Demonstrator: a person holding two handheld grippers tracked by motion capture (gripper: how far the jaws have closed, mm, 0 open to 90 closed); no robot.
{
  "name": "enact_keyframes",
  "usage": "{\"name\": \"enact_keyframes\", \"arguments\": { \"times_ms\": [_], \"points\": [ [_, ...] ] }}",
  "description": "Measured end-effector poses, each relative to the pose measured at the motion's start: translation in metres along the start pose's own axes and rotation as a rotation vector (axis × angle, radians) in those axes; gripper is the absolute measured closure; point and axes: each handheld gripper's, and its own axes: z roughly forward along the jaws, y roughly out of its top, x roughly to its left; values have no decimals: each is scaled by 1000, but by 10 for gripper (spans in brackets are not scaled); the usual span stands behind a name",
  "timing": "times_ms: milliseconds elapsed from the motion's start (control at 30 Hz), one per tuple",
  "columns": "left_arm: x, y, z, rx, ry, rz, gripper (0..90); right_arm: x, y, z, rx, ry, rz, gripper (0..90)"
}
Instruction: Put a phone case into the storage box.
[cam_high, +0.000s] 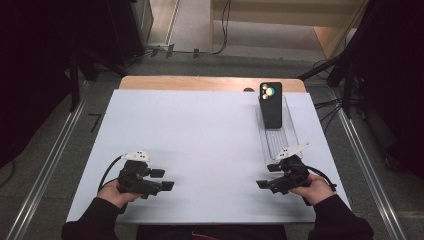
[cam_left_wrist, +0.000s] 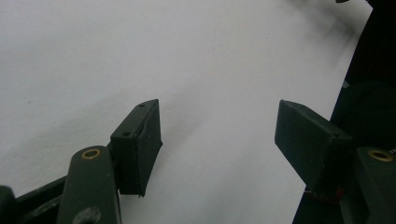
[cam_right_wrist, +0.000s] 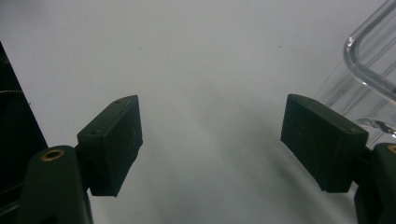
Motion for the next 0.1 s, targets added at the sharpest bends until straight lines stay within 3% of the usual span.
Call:
{"name": "enact_keyframes", "arguments": {
  "times_ms": [100],
  "points": [
    [0,0,0,1,0,-1,315,0,-1,1,9,-11,1,187]
  ]
}}
